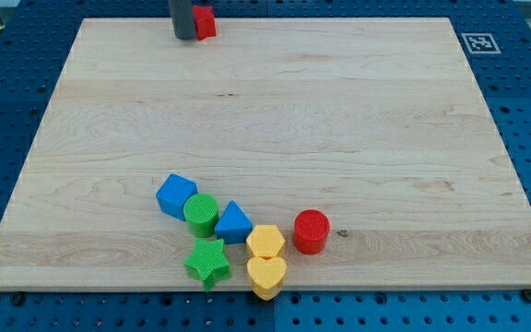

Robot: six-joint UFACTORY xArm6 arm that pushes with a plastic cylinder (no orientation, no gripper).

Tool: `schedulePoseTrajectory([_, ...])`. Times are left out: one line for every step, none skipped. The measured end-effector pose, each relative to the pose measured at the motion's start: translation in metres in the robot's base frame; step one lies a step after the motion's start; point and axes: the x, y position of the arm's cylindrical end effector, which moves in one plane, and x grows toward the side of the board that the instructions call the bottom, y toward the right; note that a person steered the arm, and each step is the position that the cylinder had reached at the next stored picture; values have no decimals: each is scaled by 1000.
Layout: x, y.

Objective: Move the red star to the top center of the board

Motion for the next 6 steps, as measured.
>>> schedulePoseTrajectory([-9, 0])
schedulePoseTrajectory([-7, -3])
schedulePoseTrajectory([-6, -13])
schedulePoseTrajectory([-19, -18])
schedulePoseTrajectory([-27, -16])
schedulePoseTrajectory([-27, -7])
